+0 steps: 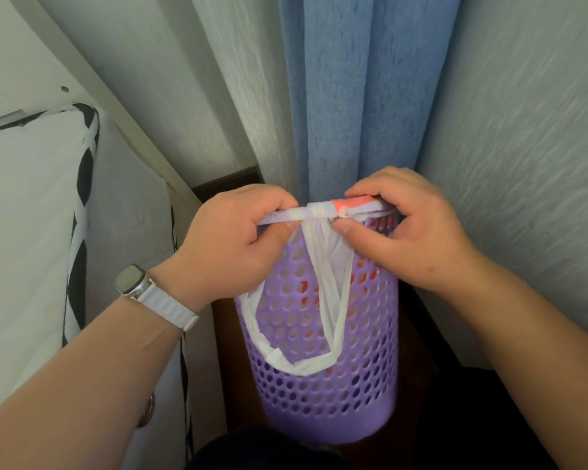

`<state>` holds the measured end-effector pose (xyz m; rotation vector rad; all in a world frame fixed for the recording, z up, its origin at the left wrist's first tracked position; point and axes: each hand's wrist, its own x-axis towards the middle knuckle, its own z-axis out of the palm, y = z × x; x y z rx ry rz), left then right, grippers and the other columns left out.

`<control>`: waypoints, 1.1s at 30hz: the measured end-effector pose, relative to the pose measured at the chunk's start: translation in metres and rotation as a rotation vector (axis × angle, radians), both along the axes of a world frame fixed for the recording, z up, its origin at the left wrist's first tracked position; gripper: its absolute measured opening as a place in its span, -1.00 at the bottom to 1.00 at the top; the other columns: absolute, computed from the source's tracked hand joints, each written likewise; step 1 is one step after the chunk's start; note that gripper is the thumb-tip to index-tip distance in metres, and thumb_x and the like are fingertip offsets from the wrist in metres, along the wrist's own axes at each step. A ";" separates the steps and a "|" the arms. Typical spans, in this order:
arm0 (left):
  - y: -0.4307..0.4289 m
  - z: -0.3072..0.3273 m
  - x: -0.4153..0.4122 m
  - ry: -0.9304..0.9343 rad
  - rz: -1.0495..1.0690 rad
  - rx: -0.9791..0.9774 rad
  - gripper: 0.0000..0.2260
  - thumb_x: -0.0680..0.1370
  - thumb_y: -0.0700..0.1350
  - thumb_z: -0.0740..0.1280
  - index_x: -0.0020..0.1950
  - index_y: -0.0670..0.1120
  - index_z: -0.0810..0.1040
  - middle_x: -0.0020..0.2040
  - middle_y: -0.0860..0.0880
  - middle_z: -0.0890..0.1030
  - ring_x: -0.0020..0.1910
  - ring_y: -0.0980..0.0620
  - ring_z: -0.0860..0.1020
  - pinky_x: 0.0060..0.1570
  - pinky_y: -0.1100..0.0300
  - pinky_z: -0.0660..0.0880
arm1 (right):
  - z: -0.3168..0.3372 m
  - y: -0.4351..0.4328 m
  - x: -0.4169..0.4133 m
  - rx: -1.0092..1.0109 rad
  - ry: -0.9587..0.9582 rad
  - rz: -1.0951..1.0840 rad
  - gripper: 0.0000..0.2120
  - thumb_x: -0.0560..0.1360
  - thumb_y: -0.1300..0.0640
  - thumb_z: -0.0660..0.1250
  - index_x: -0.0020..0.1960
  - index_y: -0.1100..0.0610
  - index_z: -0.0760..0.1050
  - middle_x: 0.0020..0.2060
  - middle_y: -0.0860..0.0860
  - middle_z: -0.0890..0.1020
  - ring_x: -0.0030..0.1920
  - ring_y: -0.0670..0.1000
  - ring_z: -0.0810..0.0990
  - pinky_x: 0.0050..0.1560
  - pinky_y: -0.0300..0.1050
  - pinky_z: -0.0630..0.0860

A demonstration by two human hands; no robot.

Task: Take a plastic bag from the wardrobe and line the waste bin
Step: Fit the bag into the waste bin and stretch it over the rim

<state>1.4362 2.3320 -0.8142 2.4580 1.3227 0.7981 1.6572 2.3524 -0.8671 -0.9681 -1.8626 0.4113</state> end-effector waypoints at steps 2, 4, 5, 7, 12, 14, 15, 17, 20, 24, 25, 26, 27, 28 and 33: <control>0.000 -0.001 0.000 -0.044 0.002 -0.039 -0.78 0.54 -0.06 0.21 -0.14 -0.15 0.58 -0.27 -0.04 0.57 -0.27 0.03 0.52 -0.26 0.06 0.44 | 0.000 -0.001 -0.002 -0.016 0.035 -0.037 -0.71 0.44 -0.08 0.40 -0.12 0.17 0.58 -0.28 0.03 0.57 -0.23 0.05 0.52 -0.17 0.08 0.44; 0.000 -0.002 0.000 -0.073 -0.004 -0.083 -0.78 0.55 -0.06 0.23 -0.14 -0.16 0.57 -0.27 -0.05 0.57 -0.27 0.03 0.51 -0.27 0.09 0.43 | -0.001 -0.002 -0.004 -0.017 0.054 -0.076 -0.72 0.44 -0.08 0.38 -0.20 0.15 0.54 -0.35 0.01 0.53 -0.29 0.02 0.47 -0.22 0.07 0.43; 0.000 -0.003 0.000 -0.075 -0.010 -0.100 -0.80 0.56 -0.08 0.25 -0.14 -0.16 0.57 -0.28 -0.05 0.56 -0.28 0.02 0.51 -0.26 0.08 0.43 | -0.001 -0.003 -0.005 -0.012 0.047 -0.092 -0.72 0.43 -0.08 0.38 -0.23 0.14 0.52 -0.38 0.01 0.51 -0.31 0.01 0.44 -0.24 0.06 0.41; 0.002 -0.002 -0.001 -0.056 -0.037 -0.102 -0.87 0.54 -0.12 0.32 -0.15 -0.16 0.57 -0.26 -0.05 0.56 -0.26 0.00 0.52 -0.23 0.01 0.44 | -0.002 -0.005 -0.006 0.014 0.010 -0.119 -0.71 0.43 -0.09 0.37 -0.26 0.14 0.50 -0.41 0.00 0.48 -0.34 0.02 0.42 -0.27 0.06 0.39; 0.002 0.000 0.004 0.002 -0.088 0.010 -0.76 0.51 -0.09 0.39 0.11 -0.19 0.61 -0.05 -0.07 0.63 -0.06 -0.05 0.59 -0.04 -0.02 0.50 | -0.004 -0.011 -0.015 0.029 -0.008 -0.203 -0.71 0.42 -0.10 0.37 -0.28 0.12 0.50 -0.42 -0.04 0.48 -0.35 0.04 0.44 -0.26 0.08 0.40; 0.001 0.001 0.008 0.052 -0.078 0.062 -0.72 0.55 -0.03 0.34 0.18 -0.16 0.60 -0.03 -0.05 0.65 -0.05 -0.04 0.61 -0.02 -0.02 0.50 | -0.006 -0.013 -0.019 0.008 0.019 -0.228 -0.71 0.42 -0.12 0.37 -0.29 0.09 0.48 -0.43 -0.05 0.47 -0.34 0.02 0.44 -0.26 0.07 0.41; 0.001 0.001 0.008 0.076 -0.076 0.079 -0.72 0.57 -0.02 0.31 0.18 -0.14 0.61 -0.05 -0.04 0.66 -0.07 -0.04 0.61 -0.04 -0.02 0.50 | -0.006 -0.015 -0.021 0.001 0.024 -0.235 -0.70 0.42 -0.13 0.36 -0.29 0.09 0.48 -0.43 -0.05 0.47 -0.34 0.01 0.44 -0.26 0.07 0.42; 0.001 0.001 0.009 0.091 -0.075 0.080 -0.77 0.59 -0.04 0.28 0.13 -0.13 0.62 -0.14 -0.04 0.65 -0.16 -0.05 0.60 -0.12 -0.02 0.49 | -0.008 -0.016 -0.024 -0.011 0.015 -0.238 -0.70 0.42 -0.13 0.35 -0.29 0.09 0.48 -0.43 -0.05 0.48 -0.33 0.01 0.44 -0.26 0.07 0.42; 0.000 -0.002 0.008 0.092 -0.050 0.072 -0.85 0.58 -0.11 0.28 -0.01 -0.13 0.61 -0.22 0.01 0.59 -0.24 0.00 0.54 -0.22 0.00 0.48 | -0.006 -0.016 -0.024 -0.018 -0.001 -0.156 -0.75 0.42 -0.09 0.38 -0.24 0.10 0.52 -0.39 -0.06 0.50 -0.31 -0.01 0.45 -0.23 0.10 0.44; 0.000 -0.002 0.003 0.073 0.021 0.086 -0.80 0.57 -0.08 0.22 -0.08 -0.14 0.59 -0.24 -0.02 0.59 -0.24 -0.04 0.55 -0.23 0.01 0.49 | 0.001 -0.008 -0.010 0.029 0.031 -0.031 -0.75 0.45 -0.05 0.35 -0.07 0.15 0.59 -0.24 -0.03 0.58 -0.20 0.02 0.53 -0.12 0.13 0.46; 0.001 -0.001 0.001 0.061 0.038 0.093 -0.81 0.56 -0.09 0.22 -0.10 -0.15 0.58 -0.25 -0.02 0.59 -0.24 -0.05 0.55 -0.23 0.00 0.48 | 0.003 -0.005 -0.006 0.039 0.047 -0.034 -0.73 0.47 -0.04 0.34 -0.05 0.18 0.59 -0.21 0.00 0.59 -0.18 0.04 0.54 -0.10 0.13 0.46; 0.002 -0.001 0.000 0.049 0.055 0.099 -0.83 0.56 -0.11 0.24 -0.12 -0.15 0.58 -0.26 -0.02 0.58 -0.25 -0.04 0.54 -0.24 0.00 0.47 | 0.004 -0.003 -0.002 0.042 0.060 -0.045 -0.71 0.48 -0.03 0.33 -0.05 0.21 0.59 -0.20 0.03 0.60 -0.17 0.05 0.55 -0.09 0.12 0.46; 0.002 -0.001 0.000 0.036 0.070 0.103 -0.85 0.56 -0.14 0.26 -0.13 -0.15 0.57 -0.28 -0.02 0.57 -0.26 -0.03 0.53 -0.24 0.01 0.46 | 0.005 -0.001 0.000 0.034 0.069 -0.056 -0.70 0.48 -0.03 0.32 -0.05 0.23 0.59 -0.20 0.05 0.61 -0.16 0.07 0.55 -0.08 0.11 0.46; 0.002 -0.001 0.000 0.021 0.080 0.106 -0.86 0.55 -0.15 0.28 -0.15 -0.15 0.57 -0.30 -0.01 0.56 -0.28 -0.01 0.51 -0.26 0.02 0.45 | 0.005 0.001 0.002 0.018 0.074 -0.064 -0.69 0.49 -0.03 0.32 -0.05 0.23 0.59 -0.20 0.06 0.61 -0.16 0.07 0.56 -0.07 0.10 0.47; 0.000 -0.001 0.001 -0.029 0.099 0.126 -0.84 0.55 -0.16 0.27 -0.18 -0.18 0.56 -0.34 -0.03 0.52 -0.33 0.01 0.47 -0.31 0.08 0.41 | 0.002 -0.001 -0.001 -0.072 0.115 -0.057 -0.67 0.48 -0.12 0.33 -0.15 0.16 0.59 -0.29 0.01 0.58 -0.26 0.01 0.53 -0.20 -0.03 0.45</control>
